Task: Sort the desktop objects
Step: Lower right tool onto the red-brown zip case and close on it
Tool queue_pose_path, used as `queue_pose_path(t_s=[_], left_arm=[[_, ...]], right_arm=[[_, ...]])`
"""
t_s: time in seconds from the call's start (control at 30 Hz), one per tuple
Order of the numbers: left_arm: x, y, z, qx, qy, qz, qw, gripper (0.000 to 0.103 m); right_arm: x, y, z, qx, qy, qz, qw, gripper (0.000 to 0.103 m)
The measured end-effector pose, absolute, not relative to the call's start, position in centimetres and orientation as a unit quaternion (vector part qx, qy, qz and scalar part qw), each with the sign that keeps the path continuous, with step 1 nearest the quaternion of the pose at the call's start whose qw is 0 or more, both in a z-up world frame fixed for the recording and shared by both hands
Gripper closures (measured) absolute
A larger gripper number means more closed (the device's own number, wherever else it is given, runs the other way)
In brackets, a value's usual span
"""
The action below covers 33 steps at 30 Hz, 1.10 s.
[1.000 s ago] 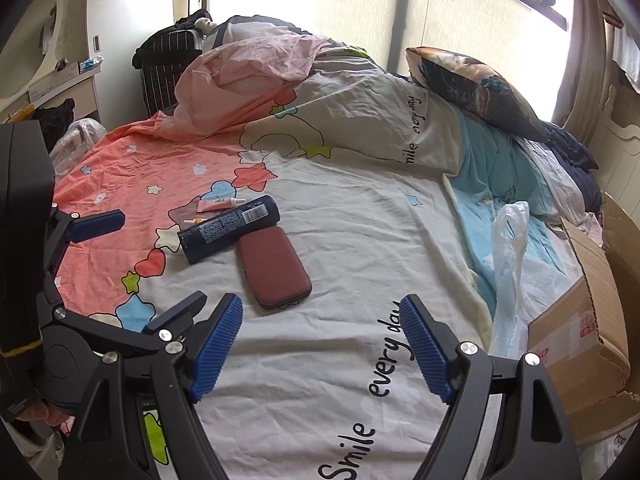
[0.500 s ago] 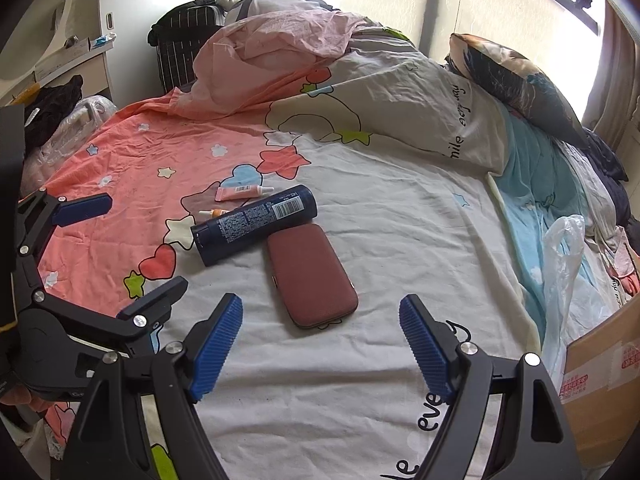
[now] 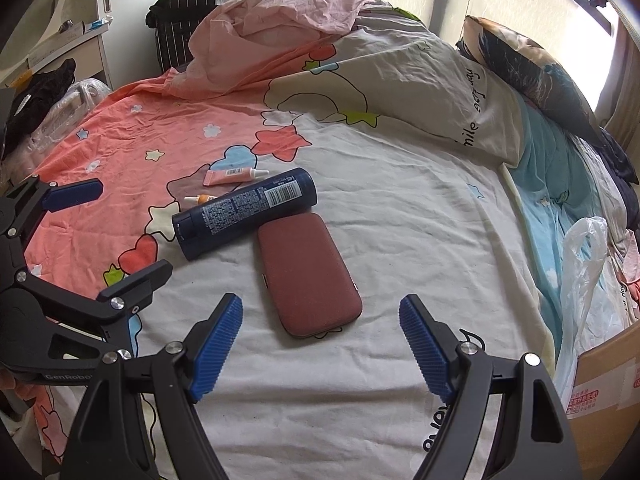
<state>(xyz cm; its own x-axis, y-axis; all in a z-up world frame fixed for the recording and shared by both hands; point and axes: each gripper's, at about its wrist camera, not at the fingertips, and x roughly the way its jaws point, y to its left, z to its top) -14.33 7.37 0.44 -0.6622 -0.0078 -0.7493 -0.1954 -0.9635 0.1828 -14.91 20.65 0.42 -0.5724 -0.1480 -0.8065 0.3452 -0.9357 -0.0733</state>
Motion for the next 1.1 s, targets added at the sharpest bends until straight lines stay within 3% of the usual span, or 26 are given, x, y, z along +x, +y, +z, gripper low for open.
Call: queue_pose_path(t_s=[1.1], left_arm=[[-16.8,6.7,-0.4,-0.436,0.121,0.884,0.113,0.0]], right_arm=[[-18.6,17.3,-3.7,0.468,0.189,-0.841,0.194,0.025]])
